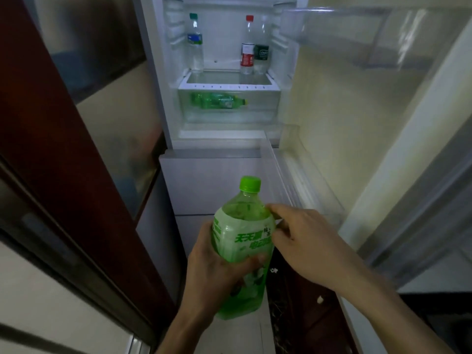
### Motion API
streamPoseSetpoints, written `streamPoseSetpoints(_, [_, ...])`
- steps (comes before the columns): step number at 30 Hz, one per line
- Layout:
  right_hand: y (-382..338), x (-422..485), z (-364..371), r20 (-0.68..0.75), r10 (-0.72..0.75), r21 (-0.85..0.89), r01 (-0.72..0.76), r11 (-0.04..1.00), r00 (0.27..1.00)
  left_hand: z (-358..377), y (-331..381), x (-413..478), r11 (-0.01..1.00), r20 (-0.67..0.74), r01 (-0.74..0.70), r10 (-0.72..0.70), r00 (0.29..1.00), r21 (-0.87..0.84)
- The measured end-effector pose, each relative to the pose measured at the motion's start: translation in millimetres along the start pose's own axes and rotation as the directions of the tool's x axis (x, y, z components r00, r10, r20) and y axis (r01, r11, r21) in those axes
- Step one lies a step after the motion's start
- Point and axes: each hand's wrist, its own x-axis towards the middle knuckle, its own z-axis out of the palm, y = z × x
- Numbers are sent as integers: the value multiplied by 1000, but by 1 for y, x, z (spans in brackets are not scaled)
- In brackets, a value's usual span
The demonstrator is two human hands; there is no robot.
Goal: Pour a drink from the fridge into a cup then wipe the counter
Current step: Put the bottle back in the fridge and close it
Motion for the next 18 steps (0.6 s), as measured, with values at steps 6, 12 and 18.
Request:
streamPoseSetpoints(6, [3, 16, -1, -60, -76, 180, 86, 980, 995, -4, 7, 10, 999, -57, -38, 40, 998, 38])
streamPoseSetpoints(12, [0, 46, 1, -79, -149, 276, 165, 947, 986, -17, 12, 33, 994, -136, -87, 96, 986, 68])
streamPoseSetpoints(18, [-7, 90, 5, -72, -163, 429, 178, 886, 984, -39, 12, 69, 992, -159, -114, 122, 980, 59])
